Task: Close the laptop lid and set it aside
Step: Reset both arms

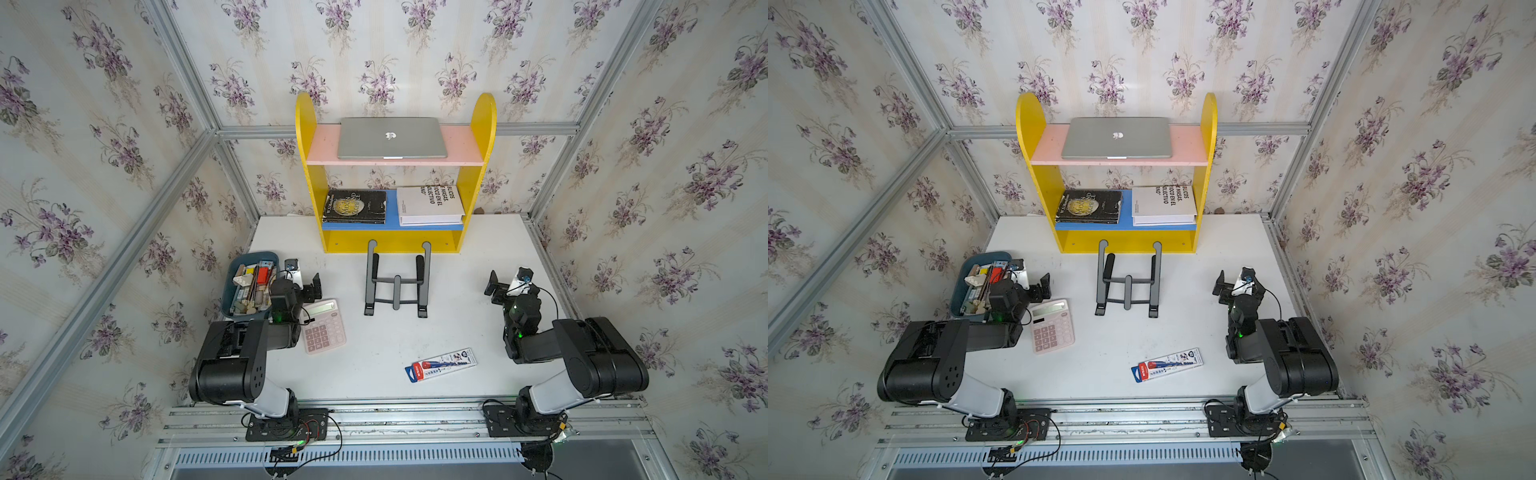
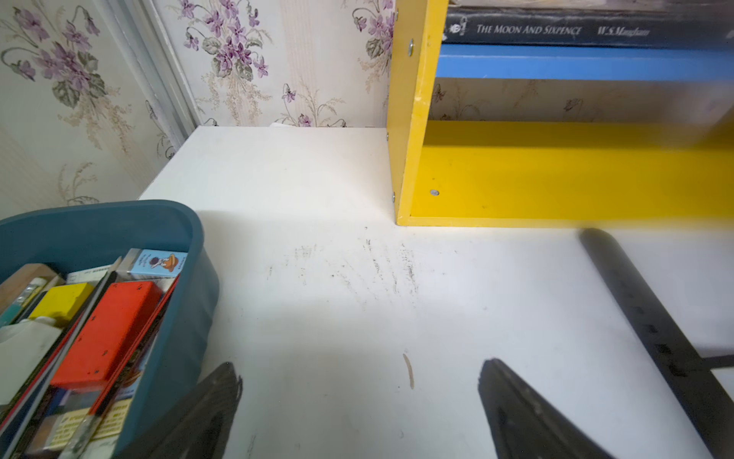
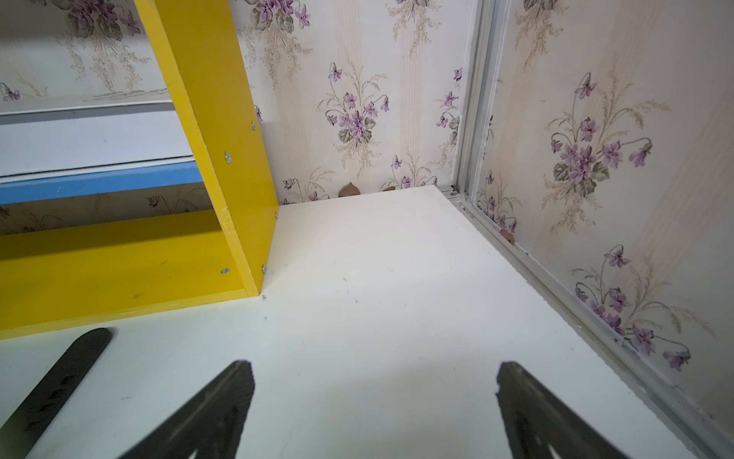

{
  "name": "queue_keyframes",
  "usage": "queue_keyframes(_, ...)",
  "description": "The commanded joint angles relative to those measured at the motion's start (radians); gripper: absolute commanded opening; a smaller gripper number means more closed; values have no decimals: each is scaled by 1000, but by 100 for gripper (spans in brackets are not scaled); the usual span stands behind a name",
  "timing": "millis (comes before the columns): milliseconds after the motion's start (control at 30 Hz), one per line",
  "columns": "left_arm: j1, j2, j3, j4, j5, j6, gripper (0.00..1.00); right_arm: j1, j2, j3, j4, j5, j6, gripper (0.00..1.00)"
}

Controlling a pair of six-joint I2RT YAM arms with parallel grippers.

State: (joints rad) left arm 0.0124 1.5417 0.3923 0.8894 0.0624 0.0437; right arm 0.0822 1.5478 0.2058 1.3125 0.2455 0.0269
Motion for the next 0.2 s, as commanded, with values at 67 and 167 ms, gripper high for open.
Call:
queue_keyframes(67, -2, 2, 4, -6, 14, 23, 97, -2, 3, 3, 22, 6, 8, 100)
queue_keyframes(167, 0, 0, 0, -3, 14, 22, 97, -1, 0, -3, 30, 6, 5, 100)
